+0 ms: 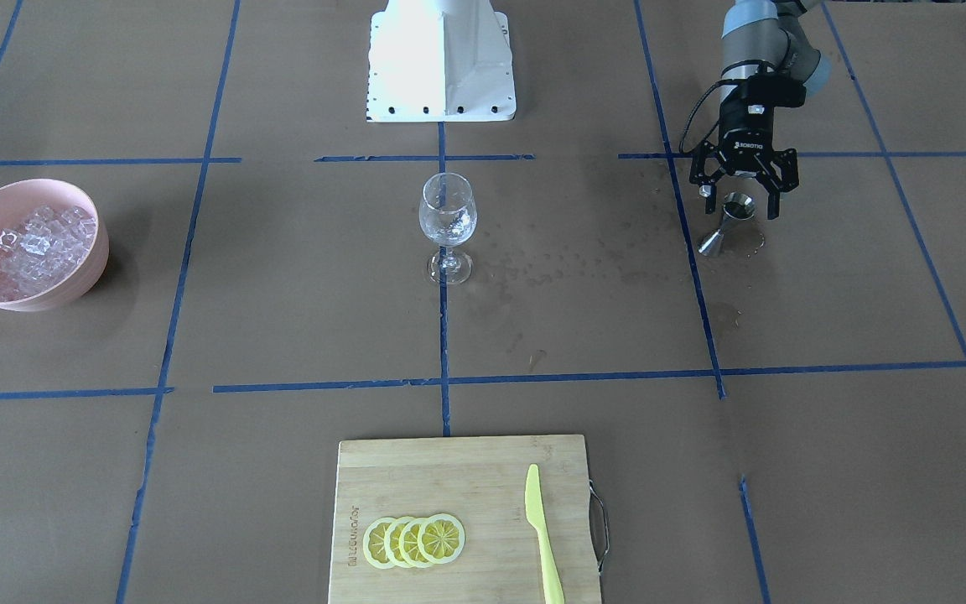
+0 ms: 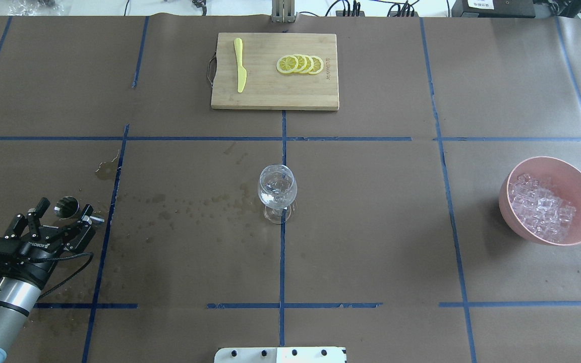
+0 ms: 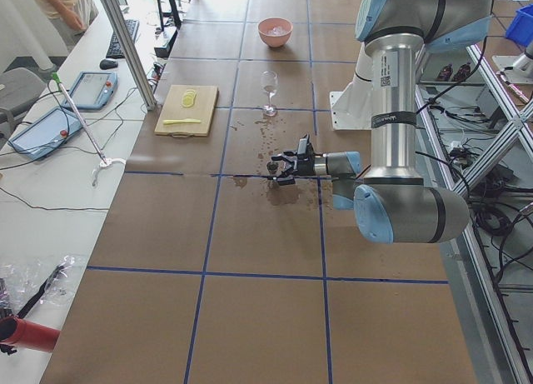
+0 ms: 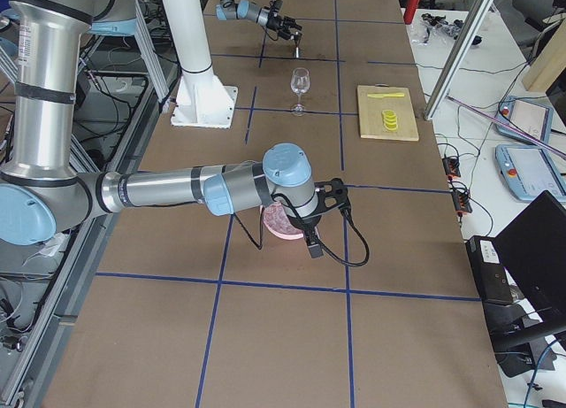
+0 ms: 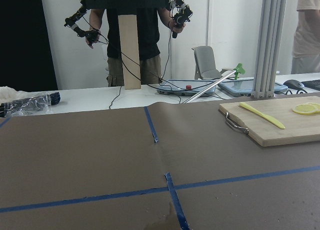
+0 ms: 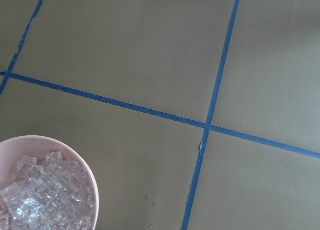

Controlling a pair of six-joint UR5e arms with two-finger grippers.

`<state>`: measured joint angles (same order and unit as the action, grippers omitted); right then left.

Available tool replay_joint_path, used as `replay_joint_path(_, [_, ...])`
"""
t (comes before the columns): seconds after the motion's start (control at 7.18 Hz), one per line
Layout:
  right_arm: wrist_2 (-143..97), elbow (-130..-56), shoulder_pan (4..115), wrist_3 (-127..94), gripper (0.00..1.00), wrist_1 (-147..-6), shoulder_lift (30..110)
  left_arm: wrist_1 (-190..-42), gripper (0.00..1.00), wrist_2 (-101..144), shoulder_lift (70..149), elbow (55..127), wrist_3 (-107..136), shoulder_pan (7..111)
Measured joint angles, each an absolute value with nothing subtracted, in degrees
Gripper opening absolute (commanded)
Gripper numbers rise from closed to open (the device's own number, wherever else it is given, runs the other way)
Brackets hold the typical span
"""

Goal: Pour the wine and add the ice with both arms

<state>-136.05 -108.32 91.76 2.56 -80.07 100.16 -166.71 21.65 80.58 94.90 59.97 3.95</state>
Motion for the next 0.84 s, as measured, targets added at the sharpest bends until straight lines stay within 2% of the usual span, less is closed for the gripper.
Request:
replay_joint_path(0.14, [-136.1,-108.3,91.8,2.6,1.00,-80.1,100.2,-166.7,0.99,21.1,81.3,93.6,60.1,3.8])
replay_joint_path(0.42, [-136.1,-108.3,91.8,2.5,1.00,-80.1,100.2,-166.8,0.90,20.9,82.4,90.9,60.7,3.6])
replay_joint_path(0.7, [-136.0,-108.3,91.8,2.6,1.00,-80.1,100.2,-167.0,0.75,20.9,84.1,88.0,61.6,3.3])
replay_joint_path(0.84, [-136.0,-108.3,91.8,2.5,1.00,-80.1,100.2,-167.0,0.64,20.9,84.5,87.4,61.8,3.2])
